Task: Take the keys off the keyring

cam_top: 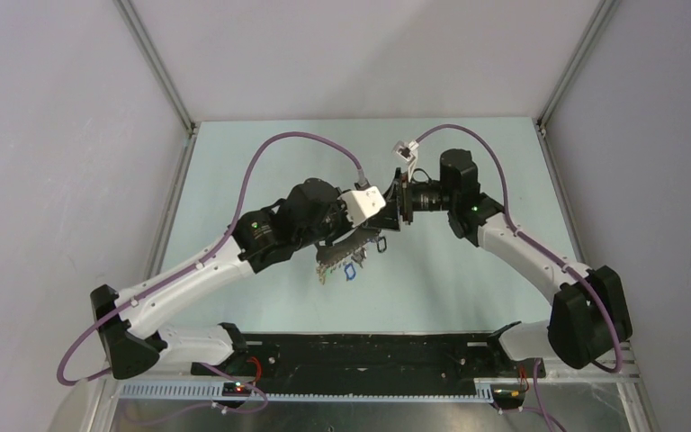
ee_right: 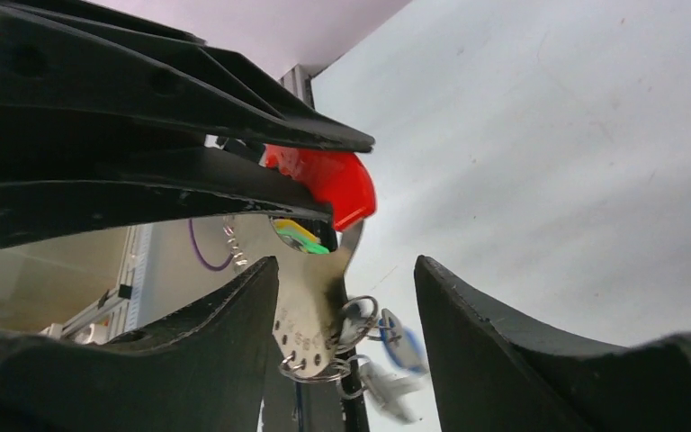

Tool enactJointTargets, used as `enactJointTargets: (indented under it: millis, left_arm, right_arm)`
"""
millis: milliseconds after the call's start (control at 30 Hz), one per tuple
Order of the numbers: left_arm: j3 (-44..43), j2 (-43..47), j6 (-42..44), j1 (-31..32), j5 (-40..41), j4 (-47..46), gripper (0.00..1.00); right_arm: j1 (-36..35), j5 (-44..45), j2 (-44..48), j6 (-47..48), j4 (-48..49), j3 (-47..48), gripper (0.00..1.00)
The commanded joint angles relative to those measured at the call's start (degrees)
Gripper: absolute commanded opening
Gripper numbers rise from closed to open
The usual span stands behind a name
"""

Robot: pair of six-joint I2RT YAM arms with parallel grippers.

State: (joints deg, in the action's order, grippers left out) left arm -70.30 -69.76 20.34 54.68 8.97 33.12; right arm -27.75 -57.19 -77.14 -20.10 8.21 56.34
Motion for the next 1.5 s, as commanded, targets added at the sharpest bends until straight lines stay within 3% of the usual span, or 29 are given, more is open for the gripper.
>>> enactJointTargets:
  millis: [0, 133, 200, 267, 300, 333, 367, 467, 533, 667, 800, 1000, 1133, 1467]
  left_arm:
    - [-3.6, 0.3, 2.3, 0.6, 1.3, -4.4, 0.00]
    - [-4.1, 0.2, 3.0, 0.8, 2.6, -5.4, 0.00]
    - [-4.0, 0.2, 3.3, 0.8, 3.1, -6.4, 0.00]
    - [-3.8, 0.2, 3.2, 0.8, 4.2, -7.7, 0.05]
    - [-3.6, 0.3, 2.5, 0.8, 5.1, -8.2, 0.11]
    - [-3.4, 0.5, 2.1, 0.8, 5.4, -9.4, 0.16]
    - [-3.3, 0.8, 0.4, 0.8, 5.9, -10.1, 0.30]
    - [-1.4, 3.5, -3.6, 0.5, 8.0, -14.5, 0.52]
    - [0.4, 6.1, -7.4, -0.4, 9.7, -16.6, 0.74]
    - [5.4, 13.6, -19.7, -6.5, 9.8, -18.0, 0.91]
    - [14.4, 22.3, -27.1, -13.1, 2.4, -20.9, 0.93]
    - [30.0, 30.3, -28.8, -13.5, 2.0, -30.8, 0.94]
    - [39.1, 33.3, -27.8, -13.6, -3.4, -44.8, 0.92]
    - [43.0, 29.9, -17.8, -13.4, -15.5, -54.0, 0.64]
  right_arm:
    - [-0.3, -1.6, -1.5, -0.8, -2.1, 2.7, 0.62]
    - [-0.3, -3.7, -3.0, -1.6, -3.6, 3.0, 0.54]
    - [-0.6, -6.3, -3.7, -3.9, -2.0, 3.1, 0.42]
    - [-1.0, -7.5, -4.1, -8.0, -0.6, 3.1, 0.24]
    - [-1.0, -7.7, -4.3, -9.1, -0.3, 3.0, 0.07]
    - [-0.8, -7.9, -4.3, -11.1, 0.5, 3.0, 0.02]
    - [-0.5, -8.0, -4.2, -12.1, 0.9, 2.9, 0.00]
    - [1.5, -7.3, -3.8, -15.7, 1.5, 2.4, 0.00]
    - [3.2, -6.5, -3.2, -16.0, 0.2, 2.2, 0.00]
    - [6.9, -5.1, -1.4, -17.2, -1.3, 1.3, 0.00]
    - [10.8, -4.3, 1.1, -22.4, 1.6, 0.5, 0.00]
    - [14.2, -4.6, 4.9, -29.0, 5.4, 0.4, 0.00]
    - [15.3, -2.5, 7.4, -30.8, 4.6, 0.4, 0.00]
    - [15.5, 0.7, 11.3, -34.5, 6.5, 0.4, 0.00]
